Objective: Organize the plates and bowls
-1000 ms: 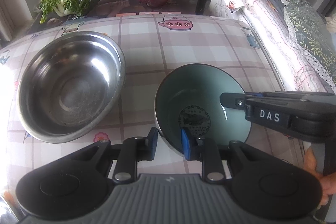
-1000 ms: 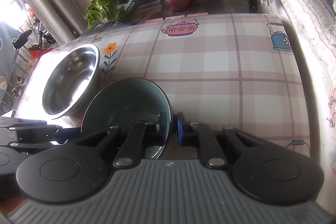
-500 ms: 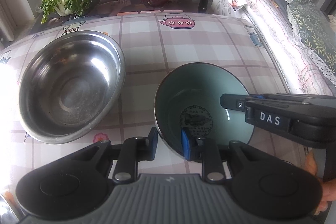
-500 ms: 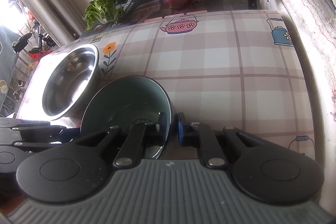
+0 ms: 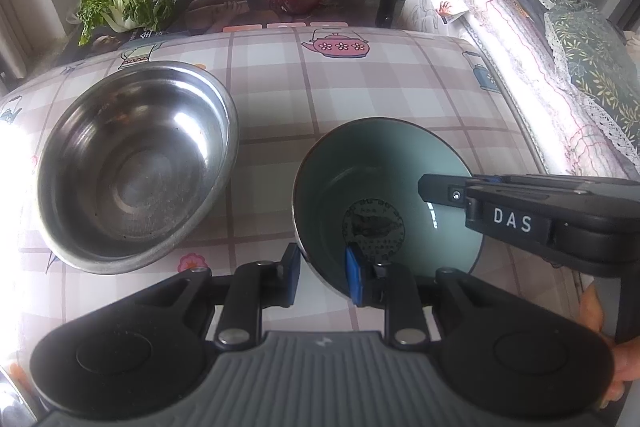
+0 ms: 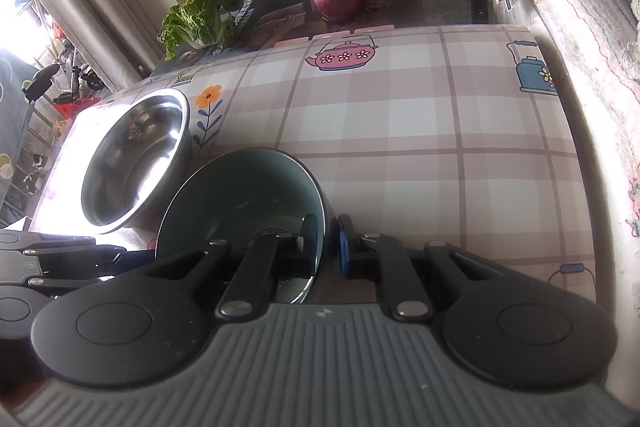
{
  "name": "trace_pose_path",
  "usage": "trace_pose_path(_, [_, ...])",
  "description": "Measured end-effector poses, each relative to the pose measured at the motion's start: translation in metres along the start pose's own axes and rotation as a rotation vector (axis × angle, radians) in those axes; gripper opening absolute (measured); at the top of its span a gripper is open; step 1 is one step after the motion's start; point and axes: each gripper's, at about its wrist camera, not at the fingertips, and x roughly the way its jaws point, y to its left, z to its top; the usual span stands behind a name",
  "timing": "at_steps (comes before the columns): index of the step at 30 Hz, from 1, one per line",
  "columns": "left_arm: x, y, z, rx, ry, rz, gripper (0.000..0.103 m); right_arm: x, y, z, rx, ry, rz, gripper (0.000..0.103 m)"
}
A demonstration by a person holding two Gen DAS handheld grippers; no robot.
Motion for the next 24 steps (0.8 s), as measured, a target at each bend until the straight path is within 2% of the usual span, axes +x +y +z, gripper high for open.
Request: trace_pose_path(24, [-0.036, 0.0, 0.007, -0.011, -0.063, -0.001, 0.024, -0.029, 0.01, 0.012, -0.013, -0.047, 0.013, 0.01])
